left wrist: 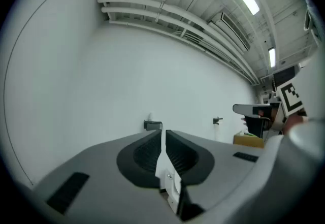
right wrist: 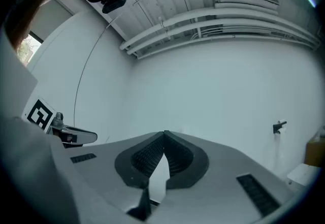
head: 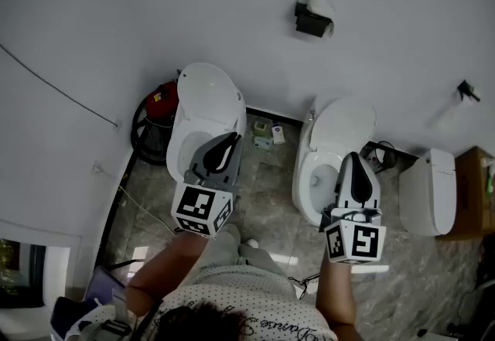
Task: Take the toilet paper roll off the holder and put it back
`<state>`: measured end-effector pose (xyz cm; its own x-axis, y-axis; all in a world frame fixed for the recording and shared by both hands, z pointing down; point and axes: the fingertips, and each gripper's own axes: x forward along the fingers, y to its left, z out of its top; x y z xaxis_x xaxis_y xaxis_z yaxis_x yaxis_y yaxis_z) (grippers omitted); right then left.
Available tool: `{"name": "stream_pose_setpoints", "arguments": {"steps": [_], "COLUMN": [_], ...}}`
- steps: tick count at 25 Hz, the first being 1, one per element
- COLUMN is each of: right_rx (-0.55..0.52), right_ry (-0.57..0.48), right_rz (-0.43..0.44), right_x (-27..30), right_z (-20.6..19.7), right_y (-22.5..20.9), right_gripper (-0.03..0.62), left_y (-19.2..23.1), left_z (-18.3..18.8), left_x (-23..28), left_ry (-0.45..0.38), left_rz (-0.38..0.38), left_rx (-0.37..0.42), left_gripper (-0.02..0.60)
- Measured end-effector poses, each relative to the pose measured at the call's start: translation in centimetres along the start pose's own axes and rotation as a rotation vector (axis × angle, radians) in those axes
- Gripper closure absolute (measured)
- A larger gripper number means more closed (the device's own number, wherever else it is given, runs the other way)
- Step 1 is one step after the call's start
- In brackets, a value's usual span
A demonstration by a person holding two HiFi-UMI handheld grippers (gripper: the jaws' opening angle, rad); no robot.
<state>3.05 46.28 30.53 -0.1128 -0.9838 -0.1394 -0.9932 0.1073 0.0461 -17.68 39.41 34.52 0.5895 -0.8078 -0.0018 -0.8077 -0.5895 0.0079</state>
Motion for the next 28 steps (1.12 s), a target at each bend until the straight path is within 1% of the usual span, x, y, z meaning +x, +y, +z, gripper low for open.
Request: {"name": "stream_pose_setpoints", "arguments": {"steps": [3,6,11,16,19,20,22,23,24,25,26,28], "right_rx": [0.012,0.028,0.038,0.044,0.054,0.058,0.081,0.097,0.110,0.118,0.118,0.106], "right_ry": [-0.011,-0.018,-0.029,-0.012,-0.010,-0.010,-0.006,0.001,0.008,0.012,0.012,0.011], "right_rz": [0.001,0.020,0.041,0.047,0.045,0.045,0.058,0.073,0.087,0.095,0.096,0.089], "right_x": [0.0,0.2,0.8,2.4,3.3,3.7,4.6,5.2,5.7,6.4,7.0,8.3], "right_z": [0.2,0.3,0.2,-0.5,-0.6,-0.6,-0.8,-1.0,-1.2,-1.4,-1.6,-1.8], "right_y": [0.0,0.4,0.7,-0.1,-0.6,-0.7,-0.7,-0.6,-0.6,-0.6,-0.7,-1.0], "right_gripper": [0.594,0.594,0.594,0.594,0.576,0.563,0.533,0.501,0.452,0.419,0.407,0.357], "left_y": [-0.2,-0.2,0.0,0.2,0.4,0.5,0.9,1.1,1.3,1.4,1.7,2.4], "left_z": [0.5,0.7,0.6,0.2,0.1,0.0,0.1,0.1,0.1,0.2,0.2,0.5], "left_x": [0.3,0.6,1.6,3.2,3.9,4.2,4.8,5.3,5.8,6.3,7.0,8.3], "left_ry": [-0.015,-0.020,-0.012,0.000,0.010,0.014,0.015,0.016,0.020,0.023,0.024,0.019], "left_rz": [0.001,0.003,0.010,0.012,0.023,0.025,0.021,0.015,0.008,0.004,0.003,0.003], "left_rx": [0.001,0.002,0.009,0.022,0.035,0.035,0.027,0.026,0.028,0.031,0.034,0.037], "left_gripper": [0.569,0.569,0.569,0.568,0.560,0.541,0.466,0.429,0.411,0.393,0.366,0.296]}}
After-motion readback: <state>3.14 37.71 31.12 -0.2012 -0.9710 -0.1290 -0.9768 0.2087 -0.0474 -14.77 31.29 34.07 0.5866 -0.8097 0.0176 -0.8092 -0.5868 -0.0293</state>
